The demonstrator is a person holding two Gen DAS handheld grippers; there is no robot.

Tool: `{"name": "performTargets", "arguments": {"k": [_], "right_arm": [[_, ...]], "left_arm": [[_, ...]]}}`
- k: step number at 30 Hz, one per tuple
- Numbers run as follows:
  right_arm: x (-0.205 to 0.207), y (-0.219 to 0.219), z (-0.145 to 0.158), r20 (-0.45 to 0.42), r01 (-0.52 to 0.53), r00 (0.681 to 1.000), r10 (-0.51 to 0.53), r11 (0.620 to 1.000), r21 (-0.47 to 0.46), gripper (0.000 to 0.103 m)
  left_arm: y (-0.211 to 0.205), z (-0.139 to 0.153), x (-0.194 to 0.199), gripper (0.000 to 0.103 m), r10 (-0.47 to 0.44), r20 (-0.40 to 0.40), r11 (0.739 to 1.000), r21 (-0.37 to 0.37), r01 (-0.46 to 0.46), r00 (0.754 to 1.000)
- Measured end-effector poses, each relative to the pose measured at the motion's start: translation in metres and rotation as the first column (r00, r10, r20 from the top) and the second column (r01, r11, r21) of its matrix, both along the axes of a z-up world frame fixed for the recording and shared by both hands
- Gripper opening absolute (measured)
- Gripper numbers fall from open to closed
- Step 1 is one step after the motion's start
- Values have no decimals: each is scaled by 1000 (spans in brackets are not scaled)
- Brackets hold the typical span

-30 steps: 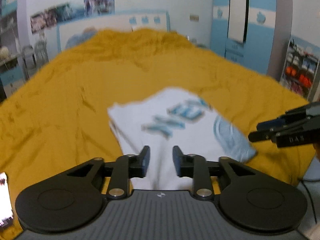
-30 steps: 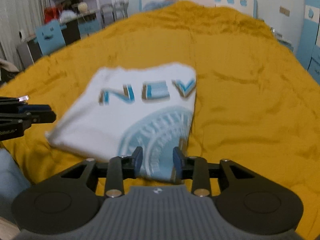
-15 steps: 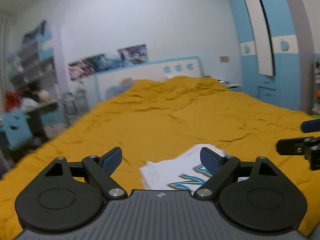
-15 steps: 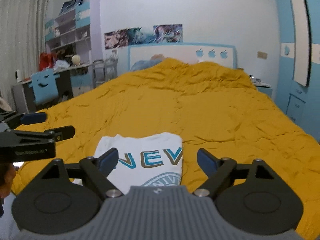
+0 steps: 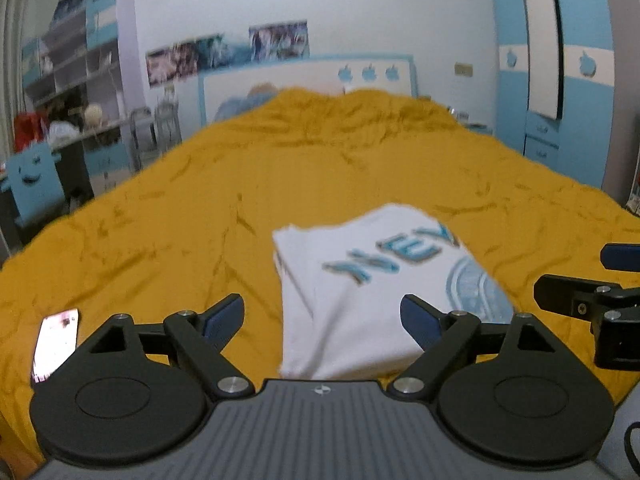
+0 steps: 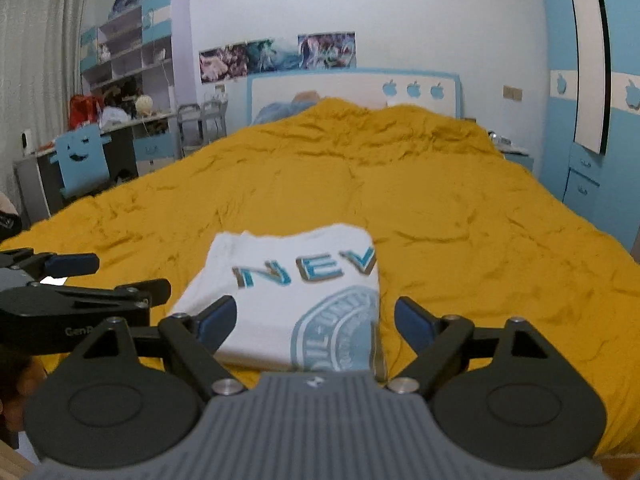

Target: Fold small clothes

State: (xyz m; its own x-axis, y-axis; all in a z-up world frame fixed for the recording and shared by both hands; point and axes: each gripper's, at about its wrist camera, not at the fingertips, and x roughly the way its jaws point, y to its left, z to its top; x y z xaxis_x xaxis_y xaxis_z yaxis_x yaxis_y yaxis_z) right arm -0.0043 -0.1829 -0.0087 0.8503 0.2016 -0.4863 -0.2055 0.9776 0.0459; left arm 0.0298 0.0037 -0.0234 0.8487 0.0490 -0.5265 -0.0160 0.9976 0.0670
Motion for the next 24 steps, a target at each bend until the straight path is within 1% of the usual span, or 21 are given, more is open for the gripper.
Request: {"name": "performTargets", "arguments": {"k": [3,8,12,24], "right_arm": [[6,2,-11,-49,13,999,-13,1000,-9,82],[15,0,-28,-130,33,991,-34,999,-7,82],[20,0,-38,-179,38,983,-41,999,-19,82],[21,1,-40,-191,30,981,-33,999,-22,82]], "left_arm": [[-1,-10,-4,103,6,-37,1000,-11,-6,999],[-9,-23,-5,103,0,-105,1000,-1,0,994],[-11,-27,-5,103,2,-128,1000,-3,-2,992],[-9,-27,-3,103,6,-137,1000,-3,-7,991]]}}
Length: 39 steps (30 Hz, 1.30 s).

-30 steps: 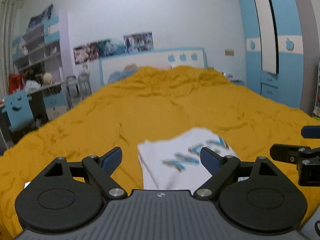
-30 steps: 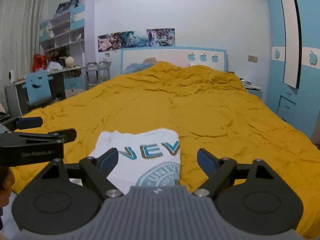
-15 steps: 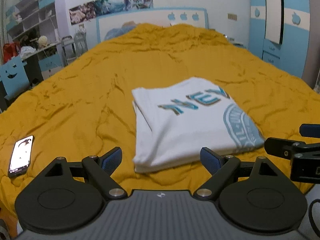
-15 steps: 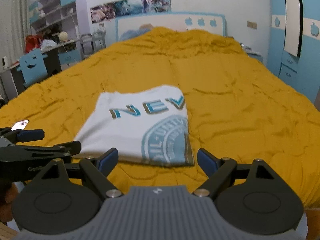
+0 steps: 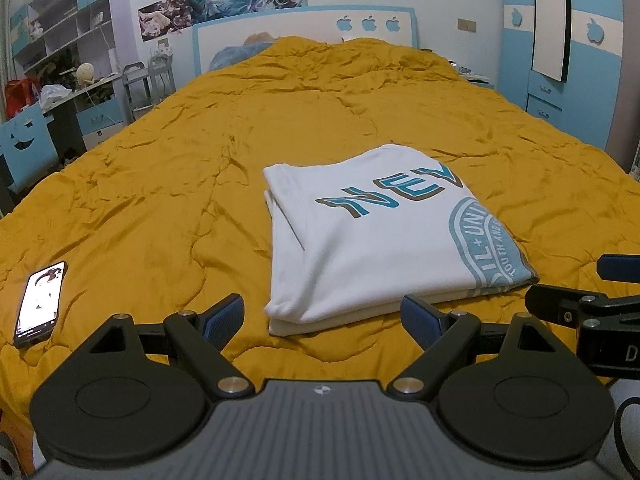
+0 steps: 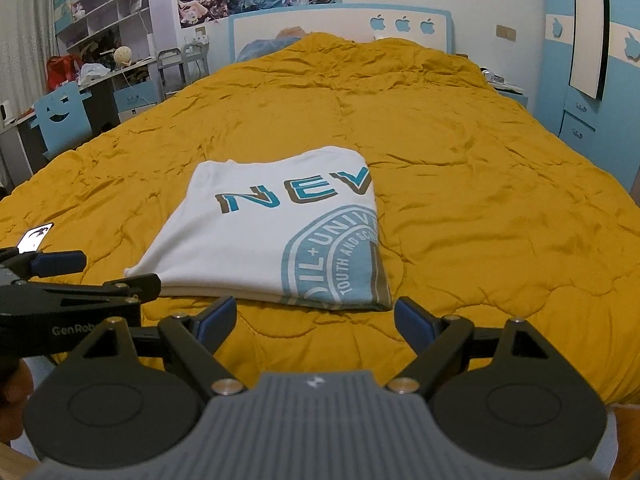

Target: Fold small clothes

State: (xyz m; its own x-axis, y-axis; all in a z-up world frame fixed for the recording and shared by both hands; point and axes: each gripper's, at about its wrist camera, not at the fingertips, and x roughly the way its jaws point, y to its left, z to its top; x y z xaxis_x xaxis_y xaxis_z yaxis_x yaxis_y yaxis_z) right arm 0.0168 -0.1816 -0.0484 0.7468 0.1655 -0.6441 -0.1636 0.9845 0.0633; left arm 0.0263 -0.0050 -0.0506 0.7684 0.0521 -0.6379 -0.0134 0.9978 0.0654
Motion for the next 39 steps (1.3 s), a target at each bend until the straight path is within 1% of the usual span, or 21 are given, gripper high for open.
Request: {"name": "performTargets", "arguments": {"k": [39], "right_arm": [[2,0,-3,-4,-7,1000,7,1000,-4,82]], "left_arm": [[1,0,3,103,4,-4,1000,-2,-4,1000]]}}
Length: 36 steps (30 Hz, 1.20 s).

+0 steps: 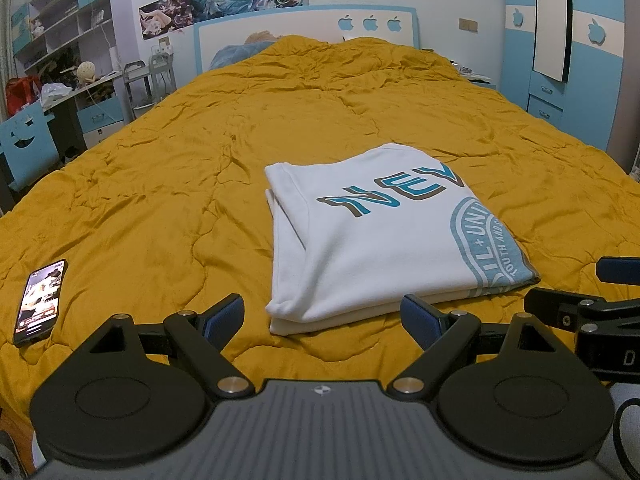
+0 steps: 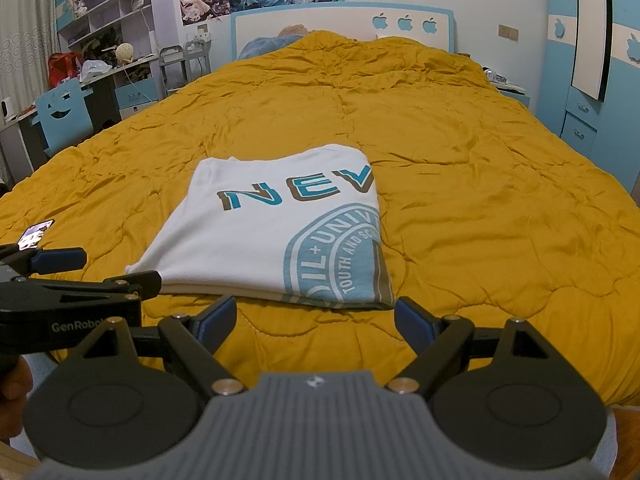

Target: Fold small clothes

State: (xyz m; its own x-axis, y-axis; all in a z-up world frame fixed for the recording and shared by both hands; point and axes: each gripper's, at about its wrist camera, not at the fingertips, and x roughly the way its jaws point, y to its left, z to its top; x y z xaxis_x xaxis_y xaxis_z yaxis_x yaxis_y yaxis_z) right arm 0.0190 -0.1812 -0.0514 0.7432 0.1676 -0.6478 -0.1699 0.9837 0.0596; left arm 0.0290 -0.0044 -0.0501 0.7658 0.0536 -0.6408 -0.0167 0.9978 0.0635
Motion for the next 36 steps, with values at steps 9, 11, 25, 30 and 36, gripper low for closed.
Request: {"name": "performTargets", "arguments": {"k": [9,11,25,30,36], "right_arm": [[0,0,0,-1,-1,1000,1,1000,-1,82],[1,-1,-1,-2,-1,1000,1,1000,0,82],[2,-1,-3,-5,-3,1000,3,1000,-2,82],[2,-1,-3,-4,-4,1000,4,1000,-2,82],[2,-1,-3,-6,-4,1000,4,1000,-2,82]], "left_arm": [[0,0,0,103,0,0,1000,0,0,1000],[0,0,0,103,0,0,1000,0,0,1000],[0,0,0,103,0,0,1000,0,0,1000],[0,0,0,103,-1,0,1000,0,1,1000],[0,0,0,103,0,0,1000,0,0,1000]]}}
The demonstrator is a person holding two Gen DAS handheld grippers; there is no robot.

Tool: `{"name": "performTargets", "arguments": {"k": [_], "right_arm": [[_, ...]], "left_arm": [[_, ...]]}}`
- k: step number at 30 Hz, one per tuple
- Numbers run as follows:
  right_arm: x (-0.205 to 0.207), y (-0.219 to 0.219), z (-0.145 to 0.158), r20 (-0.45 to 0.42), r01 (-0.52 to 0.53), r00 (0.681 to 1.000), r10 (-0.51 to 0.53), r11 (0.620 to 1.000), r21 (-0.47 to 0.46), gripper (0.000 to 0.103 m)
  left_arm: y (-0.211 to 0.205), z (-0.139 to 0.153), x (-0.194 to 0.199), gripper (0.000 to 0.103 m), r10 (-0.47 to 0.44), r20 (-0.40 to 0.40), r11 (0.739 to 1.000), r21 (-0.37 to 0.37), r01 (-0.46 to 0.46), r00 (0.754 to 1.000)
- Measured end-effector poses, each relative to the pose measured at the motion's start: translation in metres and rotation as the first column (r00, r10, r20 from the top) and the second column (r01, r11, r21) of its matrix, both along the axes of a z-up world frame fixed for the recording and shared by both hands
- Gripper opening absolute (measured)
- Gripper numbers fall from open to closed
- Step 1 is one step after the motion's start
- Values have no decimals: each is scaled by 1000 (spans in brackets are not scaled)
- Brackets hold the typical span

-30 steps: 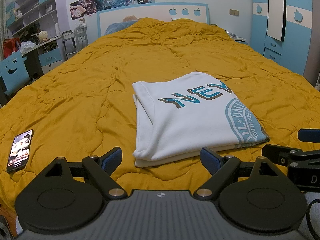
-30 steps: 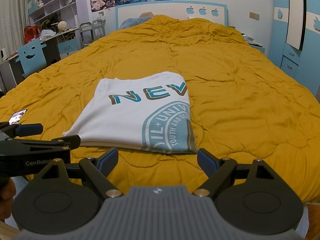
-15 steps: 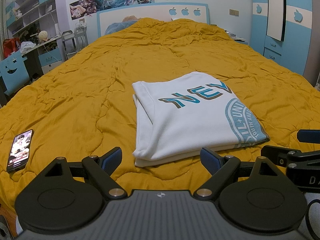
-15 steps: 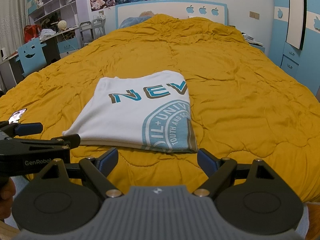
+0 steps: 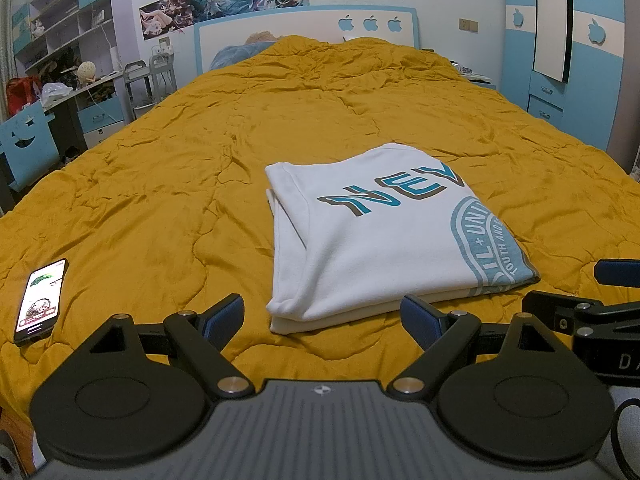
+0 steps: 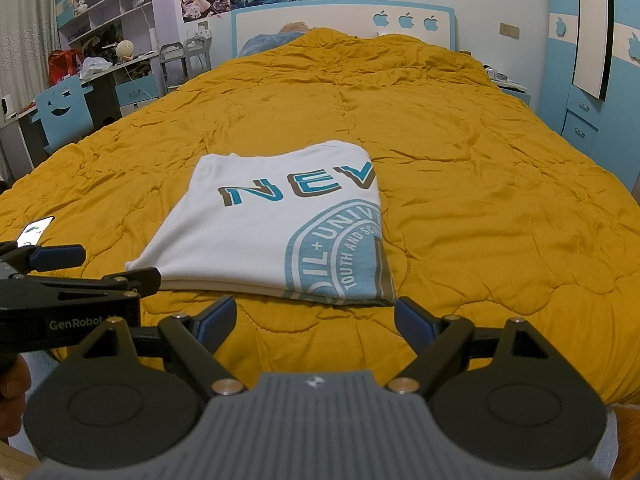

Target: Fold small clothes

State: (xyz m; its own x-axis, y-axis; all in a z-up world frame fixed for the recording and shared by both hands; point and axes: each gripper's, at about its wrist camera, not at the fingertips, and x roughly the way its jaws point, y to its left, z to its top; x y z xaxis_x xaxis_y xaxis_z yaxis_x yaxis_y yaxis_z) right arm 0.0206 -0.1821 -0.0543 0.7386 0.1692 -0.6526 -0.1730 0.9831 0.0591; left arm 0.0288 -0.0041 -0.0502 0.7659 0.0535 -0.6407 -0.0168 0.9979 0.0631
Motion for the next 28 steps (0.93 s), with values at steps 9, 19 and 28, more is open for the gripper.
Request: {"name": "performTargets", "arguments": {"k": [9,19,28], "right_arm": [[0,0,-1,2,2,1000,-2,1000,-2,82],[2,-2,-4,-2,-4,1000,4,1000,-2,82],[2,-2,-4,-2,-4,1000,4,1000,-3,82]], "left_arm": [[0,0,0,103,-1,-1,1000,-1,1,1000],[-1,0,0,103,-3,3,1000,0,3,1000],[1,2,-4,103,1,19,1000,-4,-1,1000]]}}
